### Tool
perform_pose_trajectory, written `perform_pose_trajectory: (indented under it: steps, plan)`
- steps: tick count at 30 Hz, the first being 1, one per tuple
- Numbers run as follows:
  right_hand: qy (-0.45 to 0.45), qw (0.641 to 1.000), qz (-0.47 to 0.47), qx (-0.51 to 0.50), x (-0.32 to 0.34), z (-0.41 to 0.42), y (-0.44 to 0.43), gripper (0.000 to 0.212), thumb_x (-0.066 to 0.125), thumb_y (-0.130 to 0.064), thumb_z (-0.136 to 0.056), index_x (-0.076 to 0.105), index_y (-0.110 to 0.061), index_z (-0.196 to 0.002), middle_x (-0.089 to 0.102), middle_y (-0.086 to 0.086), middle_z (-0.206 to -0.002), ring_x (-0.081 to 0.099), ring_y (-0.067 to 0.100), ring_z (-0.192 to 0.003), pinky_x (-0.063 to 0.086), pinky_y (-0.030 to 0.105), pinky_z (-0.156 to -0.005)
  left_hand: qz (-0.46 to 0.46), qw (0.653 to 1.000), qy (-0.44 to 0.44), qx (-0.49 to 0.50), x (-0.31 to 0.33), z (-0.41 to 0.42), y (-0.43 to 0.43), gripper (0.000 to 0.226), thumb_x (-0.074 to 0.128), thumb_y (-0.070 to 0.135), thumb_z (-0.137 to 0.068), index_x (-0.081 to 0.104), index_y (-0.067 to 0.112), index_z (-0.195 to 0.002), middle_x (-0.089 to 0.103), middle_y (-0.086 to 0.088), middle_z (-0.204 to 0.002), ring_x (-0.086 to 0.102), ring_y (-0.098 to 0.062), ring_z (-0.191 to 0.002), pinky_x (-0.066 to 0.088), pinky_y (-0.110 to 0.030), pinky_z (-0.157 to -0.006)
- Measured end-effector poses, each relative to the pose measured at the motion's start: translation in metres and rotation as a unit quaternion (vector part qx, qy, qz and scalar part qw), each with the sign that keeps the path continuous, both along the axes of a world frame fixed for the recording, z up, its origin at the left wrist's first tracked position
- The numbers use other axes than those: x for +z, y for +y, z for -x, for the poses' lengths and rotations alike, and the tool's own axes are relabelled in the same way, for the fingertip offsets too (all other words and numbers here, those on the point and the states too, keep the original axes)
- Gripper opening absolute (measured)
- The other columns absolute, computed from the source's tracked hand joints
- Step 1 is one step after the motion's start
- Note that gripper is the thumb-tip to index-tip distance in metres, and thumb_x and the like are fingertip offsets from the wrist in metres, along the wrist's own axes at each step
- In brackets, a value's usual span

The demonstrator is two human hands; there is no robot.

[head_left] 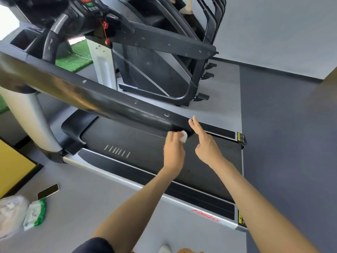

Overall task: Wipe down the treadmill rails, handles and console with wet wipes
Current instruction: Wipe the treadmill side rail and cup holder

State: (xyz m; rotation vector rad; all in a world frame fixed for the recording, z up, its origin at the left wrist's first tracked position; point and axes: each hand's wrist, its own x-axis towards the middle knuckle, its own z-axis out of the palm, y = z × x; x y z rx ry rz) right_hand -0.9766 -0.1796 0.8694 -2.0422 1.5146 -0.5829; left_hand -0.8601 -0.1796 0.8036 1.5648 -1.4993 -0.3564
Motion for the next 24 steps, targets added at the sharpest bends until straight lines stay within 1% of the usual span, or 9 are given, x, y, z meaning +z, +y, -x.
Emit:
perform_pose_trajectory:
  steps: [2,5,7,9,12,15,18,20,24]
  plan:
    - [-0.006,1.000,-0.006,0.000,0.000,0.000,0.000,0.100,0.045,0.021,-0.080,-0.004,-0.027,-0.152,0.020,-0.020,-0.155,0.051,-0.005,-0.094,0.038,0.005,-0.064,0.014,0.985,-0.114,-0.129,-0.026,0.009,0.010,0.026,0.053,-0.016,-0.078,0.061,0.003,-0.094,0.050,-0.006,-0.090,0.049,-0.021,-0.070,0.046,-0.035,-0.054]
    - [0.007,1.000,0.003,0.002,-0.002,0.001,0.000,0.102,0.043,0.022,-0.079,-0.007,-0.030,-0.151,0.018,-0.024,-0.155,0.039,-0.006,-0.075,0.038,0.010,-0.061,0.055,0.986,-0.127,-0.092,-0.038,-0.012,0.015,0.029,0.059,-0.010,-0.081,0.062,0.007,-0.105,0.054,-0.008,-0.091,0.052,-0.022,-0.073,0.049,-0.038,-0.048]
    - [0.012,1.000,0.012,-0.001,-0.004,0.001,0.000,0.103,0.040,0.023,-0.077,-0.005,-0.033,-0.151,0.019,-0.026,-0.153,0.040,-0.004,-0.087,0.037,0.012,-0.061,0.046,0.997,-0.030,0.058,-0.021,-0.035,0.013,0.016,0.050,0.004,-0.093,0.063,0.008,-0.101,0.052,-0.006,-0.090,0.048,-0.021,-0.081,0.044,-0.035,-0.063]
    - [0.012,1.000,0.016,-0.003,-0.006,-0.001,0.001,0.103,0.041,0.022,-0.078,-0.005,-0.033,-0.151,0.018,-0.026,-0.154,0.039,-0.003,-0.097,0.037,0.010,-0.061,0.006,0.963,0.148,0.226,0.000,-0.055,-0.003,0.021,0.043,0.012,-0.098,0.057,-0.001,-0.090,0.050,-0.012,-0.090,0.048,-0.025,-0.082,0.039,-0.036,-0.072]
    - [0.007,1.000,0.014,-0.007,-0.007,-0.002,0.001,0.102,0.040,0.022,-0.078,-0.005,-0.032,-0.152,0.019,-0.025,-0.154,0.040,-0.001,-0.097,0.038,0.011,-0.062,-0.025,0.926,0.259,0.275,0.023,-0.044,-0.022,0.021,0.039,0.009,-0.095,0.051,-0.004,-0.084,0.049,-0.020,-0.091,0.045,-0.028,-0.074,0.035,-0.035,-0.068]
    - [0.003,1.000,0.006,-0.006,-0.005,0.000,-0.001,0.100,0.040,0.022,-0.078,-0.002,-0.031,-0.152,0.022,-0.023,-0.154,0.042,-0.002,-0.093,0.037,0.011,-0.062,-0.026,0.986,0.130,0.103,0.024,0.003,0.000,0.026,0.040,0.001,-0.092,0.045,0.017,-0.072,0.042,-0.004,-0.080,0.040,-0.012,-0.068,0.034,-0.028,-0.067]
    - [-0.013,1.000,-0.003,-0.006,-0.002,0.002,-0.002,0.098,0.046,0.019,-0.082,-0.001,-0.031,-0.152,0.022,-0.024,-0.153,0.046,-0.010,-0.102,0.044,0.016,-0.073,0.046,0.986,-0.044,-0.153,0.005,0.009,0.023,0.017,0.048,-0.009,-0.085,0.059,0.004,-0.086,0.052,-0.008,-0.084,0.050,-0.019,-0.072,0.044,-0.032,-0.062]
    - [-0.015,1.000,-0.002,-0.005,0.001,0.003,-0.003,0.098,0.042,0.021,-0.080,0.000,-0.029,-0.153,0.024,-0.025,-0.152,0.052,0.002,-0.113,0.047,0.028,-0.078,0.094,0.991,-0.019,-0.097,0.004,-0.014,0.017,0.012,0.052,-0.005,-0.088,0.058,0.004,-0.094,0.054,-0.009,-0.086,0.048,-0.017,-0.077,0.043,-0.029,-0.064]
    - [-0.018,1.000,0.001,-0.006,0.005,0.001,-0.002,0.097,0.035,0.023,-0.079,0.001,-0.029,-0.153,0.025,-0.025,-0.152,0.052,0.022,-0.118,0.047,0.040,-0.079,0.062,0.983,0.100,0.139,0.027,-0.047,-0.004,0.011,0.044,0.001,-0.095,0.055,-0.001,-0.093,0.048,-0.009,-0.092,0.032,-0.004,-0.076,0.031,-0.020,-0.067]
